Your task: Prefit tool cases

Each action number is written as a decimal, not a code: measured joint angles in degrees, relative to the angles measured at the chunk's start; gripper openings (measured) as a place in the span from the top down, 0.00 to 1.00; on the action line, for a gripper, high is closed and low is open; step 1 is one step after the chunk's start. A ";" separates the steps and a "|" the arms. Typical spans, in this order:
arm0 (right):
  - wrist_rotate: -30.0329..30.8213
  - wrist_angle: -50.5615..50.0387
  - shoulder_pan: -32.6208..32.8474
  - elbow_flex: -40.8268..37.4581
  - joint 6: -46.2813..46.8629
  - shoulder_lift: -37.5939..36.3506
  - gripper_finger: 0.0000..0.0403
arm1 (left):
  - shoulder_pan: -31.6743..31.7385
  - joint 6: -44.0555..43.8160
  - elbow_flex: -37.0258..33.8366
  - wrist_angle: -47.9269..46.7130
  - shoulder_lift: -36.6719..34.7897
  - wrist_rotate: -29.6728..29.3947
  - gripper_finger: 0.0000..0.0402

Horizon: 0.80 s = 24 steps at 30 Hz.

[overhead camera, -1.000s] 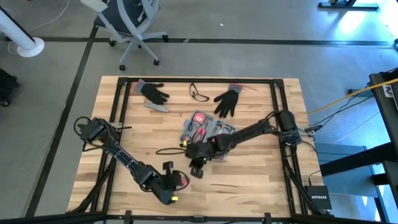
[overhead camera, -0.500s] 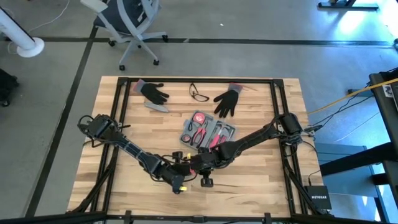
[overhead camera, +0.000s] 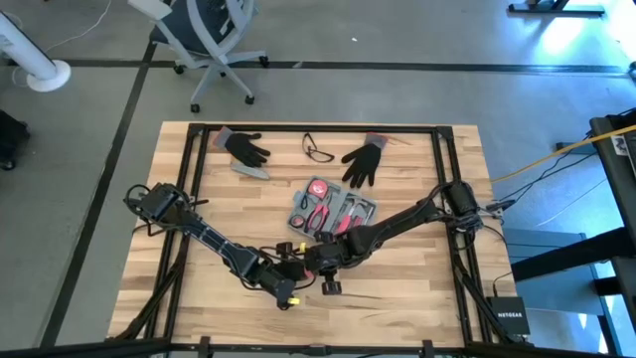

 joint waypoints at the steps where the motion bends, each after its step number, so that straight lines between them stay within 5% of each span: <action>1: -0.20 1.04 0.00 -0.27 -0.03 0.61 1.00 | 0.00 -0.21 0.00 0.03 0.00 0.00 1.00; 7: -0.61 1.34 -0.02 -0.62 -3.40 3.81 1.00 | -0.07 -0.78 0.00 0.11 -0.04 0.00 1.00; 17: -0.42 -1.72 -1.97 -1.04 -4.11 -4.49 1.00 | -0.45 -1.81 0.11 0.12 -0.07 0.26 1.00; 24: -0.48 -1.47 -1.79 -1.08 -3.69 -2.56 1.00 | -0.48 -2.11 0.11 0.09 -0.07 0.20 1.00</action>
